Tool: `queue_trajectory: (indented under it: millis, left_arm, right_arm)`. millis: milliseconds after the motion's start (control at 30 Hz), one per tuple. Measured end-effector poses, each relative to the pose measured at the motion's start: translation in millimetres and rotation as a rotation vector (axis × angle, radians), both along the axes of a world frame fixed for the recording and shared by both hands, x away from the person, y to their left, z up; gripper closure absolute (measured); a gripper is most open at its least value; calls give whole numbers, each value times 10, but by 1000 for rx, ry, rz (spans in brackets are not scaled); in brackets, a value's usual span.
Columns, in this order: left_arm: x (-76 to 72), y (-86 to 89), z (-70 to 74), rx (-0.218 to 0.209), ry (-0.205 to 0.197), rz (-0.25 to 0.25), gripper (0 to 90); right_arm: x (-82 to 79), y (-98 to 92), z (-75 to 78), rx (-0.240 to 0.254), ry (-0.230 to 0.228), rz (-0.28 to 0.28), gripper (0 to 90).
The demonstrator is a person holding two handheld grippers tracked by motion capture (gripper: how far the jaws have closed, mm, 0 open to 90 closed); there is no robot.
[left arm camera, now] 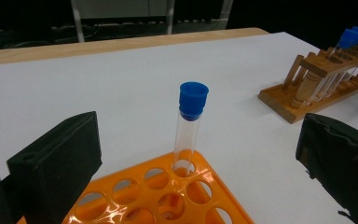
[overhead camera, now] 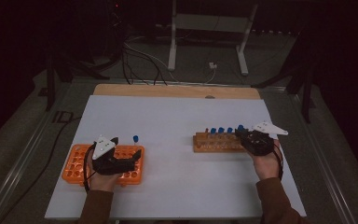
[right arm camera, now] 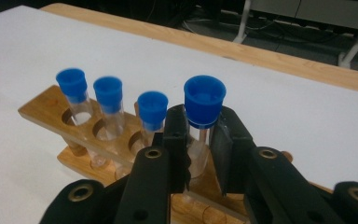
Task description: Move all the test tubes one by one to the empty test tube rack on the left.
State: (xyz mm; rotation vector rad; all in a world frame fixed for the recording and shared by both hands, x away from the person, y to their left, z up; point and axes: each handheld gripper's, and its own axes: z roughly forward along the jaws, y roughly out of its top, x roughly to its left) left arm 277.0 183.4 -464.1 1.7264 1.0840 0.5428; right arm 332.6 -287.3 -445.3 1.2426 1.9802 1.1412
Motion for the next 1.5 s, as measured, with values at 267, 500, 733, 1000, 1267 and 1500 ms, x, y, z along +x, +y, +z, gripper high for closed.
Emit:
queue_trajectory:
  millis: [267,500,733,1000,1267,1500]
  left_arm:
    - [6,-15,-10,5,3,-6,8]
    - [11,-20,-14,8,8,-4,8]
    - [14,-24,-13,4,10,-3,8]
    - [1,-26,1,-1,8,0,11]
    - [-35,-89,73,2,-15,-15,13]
    - [-73,-278,148,21,-38,-63,13]
  right_arm:
    - [-27,-28,144,21,-17,3,770]
    - [-58,-44,292,44,-35,10,770]
    - [-112,-41,467,53,-64,25,770]
    - [-187,40,555,53,-60,73,770]
    - [-239,220,518,65,-33,144,770]
    - [-285,474,480,55,-20,217,770]
